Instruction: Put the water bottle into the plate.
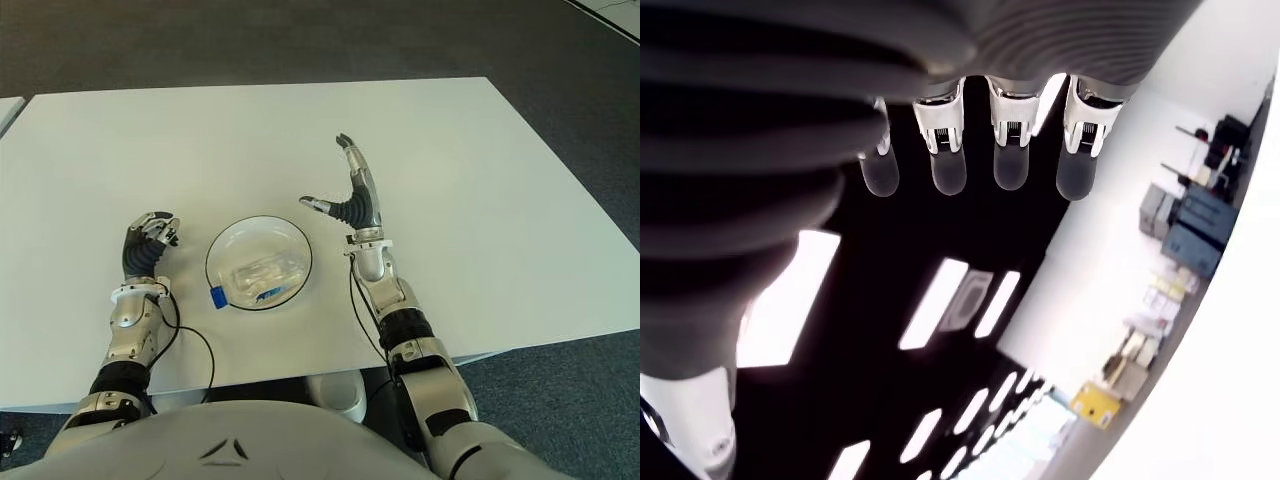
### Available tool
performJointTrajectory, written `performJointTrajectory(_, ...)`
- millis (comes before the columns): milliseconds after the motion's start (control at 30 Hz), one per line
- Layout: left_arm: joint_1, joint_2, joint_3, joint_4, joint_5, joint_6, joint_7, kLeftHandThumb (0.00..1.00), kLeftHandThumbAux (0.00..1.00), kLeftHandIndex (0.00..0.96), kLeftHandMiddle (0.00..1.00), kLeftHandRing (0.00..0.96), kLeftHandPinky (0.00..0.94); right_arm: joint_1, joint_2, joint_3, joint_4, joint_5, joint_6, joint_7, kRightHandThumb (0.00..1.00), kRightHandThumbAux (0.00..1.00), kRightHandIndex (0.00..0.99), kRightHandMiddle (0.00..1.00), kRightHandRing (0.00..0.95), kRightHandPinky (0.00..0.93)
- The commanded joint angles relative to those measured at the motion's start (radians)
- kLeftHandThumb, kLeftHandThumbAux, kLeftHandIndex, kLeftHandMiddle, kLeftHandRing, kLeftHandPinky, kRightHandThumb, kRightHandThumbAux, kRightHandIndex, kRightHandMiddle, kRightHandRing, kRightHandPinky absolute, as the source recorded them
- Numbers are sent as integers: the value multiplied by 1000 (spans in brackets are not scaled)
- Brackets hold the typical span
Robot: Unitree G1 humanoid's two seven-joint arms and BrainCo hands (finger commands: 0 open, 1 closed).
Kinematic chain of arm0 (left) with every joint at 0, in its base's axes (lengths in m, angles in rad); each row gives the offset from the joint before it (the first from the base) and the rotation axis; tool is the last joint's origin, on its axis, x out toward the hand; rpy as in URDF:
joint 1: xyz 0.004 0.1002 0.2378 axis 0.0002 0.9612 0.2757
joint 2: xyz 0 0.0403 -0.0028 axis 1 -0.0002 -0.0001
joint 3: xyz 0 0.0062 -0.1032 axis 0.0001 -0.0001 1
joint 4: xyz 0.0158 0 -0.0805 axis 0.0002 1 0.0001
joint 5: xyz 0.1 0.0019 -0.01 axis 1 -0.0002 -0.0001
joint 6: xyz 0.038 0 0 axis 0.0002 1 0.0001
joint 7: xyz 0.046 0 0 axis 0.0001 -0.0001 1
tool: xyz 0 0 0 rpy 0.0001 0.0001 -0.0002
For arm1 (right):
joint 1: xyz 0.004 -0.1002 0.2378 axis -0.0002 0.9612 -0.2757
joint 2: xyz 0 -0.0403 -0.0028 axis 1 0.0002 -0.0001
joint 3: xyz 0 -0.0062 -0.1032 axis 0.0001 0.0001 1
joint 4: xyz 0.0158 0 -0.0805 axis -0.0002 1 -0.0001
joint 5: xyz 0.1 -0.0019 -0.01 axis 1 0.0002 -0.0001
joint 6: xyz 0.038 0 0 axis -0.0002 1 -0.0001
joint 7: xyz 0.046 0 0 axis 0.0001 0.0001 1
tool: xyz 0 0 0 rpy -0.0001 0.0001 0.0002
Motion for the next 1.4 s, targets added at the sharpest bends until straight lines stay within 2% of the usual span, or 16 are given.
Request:
performJointTrajectory(33,14,-4,0,17,1,49,3,710,709,437,690,665,641,8,41,-29,57,41,-37,-48,68,766,65,62,68,165)
performJointTrajectory(67,14,-4,0,16,1,50,3,710,709,437,689,665,641,7,45,-33,69,48,-46,-51,75,787,86,81,86,185)
performJointTrajectory(200,12,-4,1,17,1,50,5,710,710,437,689,664,640,-9,83,-93,208,172,-120,-16,113,853,181,179,173,268)
performJointTrajectory(300,12,-6,2,16,-3,47,-2,710,710,437,687,662,636,-30,94,-127,286,223,-136,6,131,906,249,262,252,328)
performJointTrajectory(433,14,-6,1,10,-11,49,-13,710,710,437,685,659,632,-54,99,-152,351,241,-129,0,97,977,334,346,341,402)
performJointTrajectory(600,17,-5,1,3,-19,62,-19,710,709,437,683,656,629,-67,105,-160,388,223,-132,-46,102,995,412,412,409,453)
performJointTrajectory(633,17,-5,1,3,-20,64,-18,710,709,437,683,656,631,-68,107,-160,393,218,-134,-55,314,902,416,436,434,475)
performJointTrajectory(700,17,-3,0,3,-18,65,-16,710,709,437,683,656,635,-70,110,-158,402,210,-138,-73,501,821,422,470,470,506)
performJointTrajectory(733,18,-3,0,3,-15,66,-13,710,709,437,683,657,638,-71,110,-157,407,207,-141,-81,571,790,424,487,488,521)
performJointTrajectory(800,18,-2,0,3,-12,66,-10,710,709,437,681,655,632,-72,110,-155,415,202,-147,-92,634,762,427,521,520,546)
performJointTrajectory(933,17,0,1,12,-9,57,-9,710,710,437,683,657,635,-65,107,-150,445,200,-167,-90,687,738,430,573,573,587)
performJointTrajectory(1200,1,5,1,53,5,37,6,710,711,437,686,662,638,-65,100,-167,509,239,-193,-22,701,731,433,626,638,658)
performJointTrajectory(1400,-11,12,-3,83,34,24,30,710,711,437,695,675,658,-77,98,-173,548,245,-188,-9,701,731,434,647,660,669)
